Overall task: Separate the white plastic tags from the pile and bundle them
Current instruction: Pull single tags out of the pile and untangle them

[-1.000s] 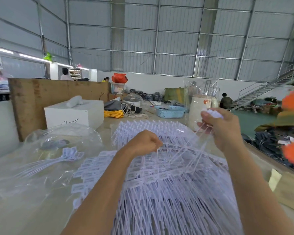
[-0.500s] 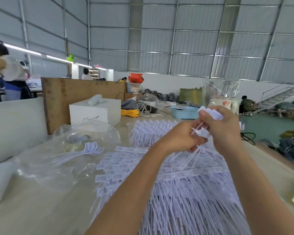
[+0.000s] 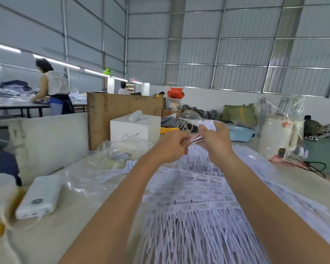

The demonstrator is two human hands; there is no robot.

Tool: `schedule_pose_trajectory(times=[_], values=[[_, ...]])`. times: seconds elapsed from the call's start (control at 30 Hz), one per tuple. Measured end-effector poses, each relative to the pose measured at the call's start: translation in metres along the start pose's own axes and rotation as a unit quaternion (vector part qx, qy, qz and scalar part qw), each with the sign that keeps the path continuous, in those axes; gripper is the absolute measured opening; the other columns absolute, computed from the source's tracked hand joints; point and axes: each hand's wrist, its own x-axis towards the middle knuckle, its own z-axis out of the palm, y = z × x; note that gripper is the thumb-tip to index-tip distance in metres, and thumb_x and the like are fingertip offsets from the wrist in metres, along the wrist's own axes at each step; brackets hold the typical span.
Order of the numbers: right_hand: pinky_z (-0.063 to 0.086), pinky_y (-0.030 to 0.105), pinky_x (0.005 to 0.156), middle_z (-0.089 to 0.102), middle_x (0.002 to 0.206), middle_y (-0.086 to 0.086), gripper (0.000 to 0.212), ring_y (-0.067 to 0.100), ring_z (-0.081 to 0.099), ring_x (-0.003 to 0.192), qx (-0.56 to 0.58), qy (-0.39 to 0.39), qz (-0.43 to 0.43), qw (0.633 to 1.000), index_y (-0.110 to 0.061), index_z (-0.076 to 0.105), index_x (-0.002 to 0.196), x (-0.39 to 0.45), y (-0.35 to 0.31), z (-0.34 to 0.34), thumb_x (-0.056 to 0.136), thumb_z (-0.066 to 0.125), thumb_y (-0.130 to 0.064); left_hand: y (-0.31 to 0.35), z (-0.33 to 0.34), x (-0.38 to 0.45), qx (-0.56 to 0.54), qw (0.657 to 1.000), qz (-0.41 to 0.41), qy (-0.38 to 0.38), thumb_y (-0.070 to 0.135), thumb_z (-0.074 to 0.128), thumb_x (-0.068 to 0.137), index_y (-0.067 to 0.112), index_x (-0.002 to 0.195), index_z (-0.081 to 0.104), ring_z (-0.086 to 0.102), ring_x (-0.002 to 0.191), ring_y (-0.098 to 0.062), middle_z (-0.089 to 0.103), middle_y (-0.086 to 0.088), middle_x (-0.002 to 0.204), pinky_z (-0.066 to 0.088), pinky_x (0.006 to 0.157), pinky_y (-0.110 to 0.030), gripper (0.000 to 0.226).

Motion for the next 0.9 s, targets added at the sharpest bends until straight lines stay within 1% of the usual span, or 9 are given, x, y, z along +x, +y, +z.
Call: schedule_pose_trajectory(times=[0.1, 0.17, 0.23, 0.33, 0.47, 0.53, 0.63, 0.77, 0.9], values=[[0.055, 0.037, 0.067, 0.058, 0.078, 0.004, 0.018, 0.022, 0.058, 0.063, -0.051, -0.133, 0.08, 0.987, -0.015, 0.054, 0.092, -0.013, 0.027, 0.035, 0.088, 0.058, 0.001, -0.059, -0.027, -0.012, 0.081, 0.992, -0.094, 0.013, 0.004, 0.047, 0.094, -0.001, 0.091, 0.066, 0.052, 0.064, -0.009, 0.071, -0.008, 0.085, 0.041, 0.056, -0.019, 0.021], [0.055, 0.038, 0.069, 0.054, 0.08, -0.002, 0.032, 0.021, 0.057, 0.062, -0.111, -0.189, 0.115, 0.969, -0.021, 0.048, 0.103, -0.021, 0.047, 0.047, 0.085, 0.062, 0.001, -0.098, -0.04, -0.019, 0.106, 0.979, -0.172, 0.026, 0.002, 0.048, 0.092, -0.004, 0.091, 0.066, 0.057, 0.074, -0.015, 0.07, -0.012, 0.096, 0.044, 0.063, -0.023, 0.019], [0.053, 0.039, 0.072, 0.052, 0.086, -0.002, 0.047, 0.021, 0.059, 0.068, -0.183, -0.227, 0.118, 0.949, -0.019, 0.042, 0.122, -0.025, 0.065, 0.052, 0.084, 0.063, 0.0, -0.132, -0.044, -0.028, 0.148, 0.962, -0.228, 0.001, 0.003, 0.046, 0.094, -0.003, 0.095, 0.066, 0.061, 0.097, -0.025, 0.066, -0.019, 0.107, 0.042, 0.078, -0.028, 0.021], [0.054, 0.041, 0.079, 0.056, 0.09, 0.005, 0.048, 0.023, 0.062, 0.079, -0.273, -0.231, 0.099, 0.929, -0.009, 0.044, 0.126, -0.026, 0.081, 0.052, 0.083, 0.063, 0.0, -0.171, -0.038, -0.041, 0.232, 0.937, -0.262, -0.024, 0.01, 0.045, 0.096, -0.004, 0.116, 0.061, 0.054, 0.114, -0.028, 0.061, -0.019, 0.12, 0.034, 0.085, -0.024, 0.029], [0.056, 0.042, 0.084, 0.062, 0.1, 0.013, 0.036, 0.026, 0.065, 0.087, -0.27, -0.225, 0.103, 0.93, -0.006, 0.054, 0.116, -0.02, 0.089, 0.05, 0.082, 0.064, 0.001, -0.197, -0.022, -0.043, 0.285, 0.909, -0.303, -0.02, 0.006, 0.042, 0.093, 0.002, 0.118, 0.06, 0.056, 0.115, -0.025, 0.061, -0.013, 0.123, 0.04, 0.093, -0.025, 0.031], [0.055, 0.033, 0.08, 0.063, 0.096, 0.007, 0.029, 0.021, 0.064, 0.086, -0.305, -0.237, 0.077, 0.919, -0.009, 0.058, 0.111, -0.018, 0.093, 0.047, 0.083, 0.064, -0.004, -0.196, -0.017, -0.04, 0.299, 0.904, -0.306, -0.007, 0.003, 0.042, 0.092, 0.004, 0.117, 0.06, 0.057, 0.115, -0.024, 0.061, -0.011, 0.122, 0.042, 0.095, -0.025, 0.03], [0.045, 0.011, 0.06, 0.062, 0.098, 0.002, 0.021, 0.01, 0.059, 0.083, -0.344, -0.251, 0.038, 0.904, -0.015, 0.063, 0.105, -0.019, 0.1, 0.047, 0.084, 0.065, -0.012, -0.193, -0.01, -0.035, 0.33, 0.894, -0.304, 0.003, 0.003, 0.043, 0.095, 0.005, 0.123, 0.054, 0.054, 0.121, -0.023, 0.058, -0.011, 0.127, 0.039, 0.1, -0.027, 0.031], [0.042, 0.012, 0.063, 0.062, 0.097, 0.0, 0.016, 0.01, 0.058, 0.085, -0.348, -0.253, 0.019, 0.902, -0.018, 0.064, 0.099, -0.018, 0.104, 0.049, 0.085, 0.066, -0.013, -0.191, -0.003, -0.034, 0.367, 0.87, -0.327, -0.039, 0.013, 0.047, 0.095, 0.013, 0.132, 0.046, 0.047, 0.126, -0.023, 0.05, -0.006, 0.134, 0.036, 0.103, -0.03, 0.037], [0.043, 0.012, 0.064, 0.061, 0.094, -0.003, 0.017, 0.008, 0.058, 0.084, -0.353, -0.259, 0.014, 0.899, -0.017, 0.064, 0.101, -0.017, 0.103, 0.048, 0.085, 0.067, -0.013, -0.172, -0.01, -0.022, 0.388, 0.865, -0.315, -0.042, 0.017, 0.056, 0.089, 0.017, 0.126, 0.052, 0.051, 0.12, -0.022, 0.055, -0.003, 0.127, 0.039, 0.098, -0.032, 0.037]])
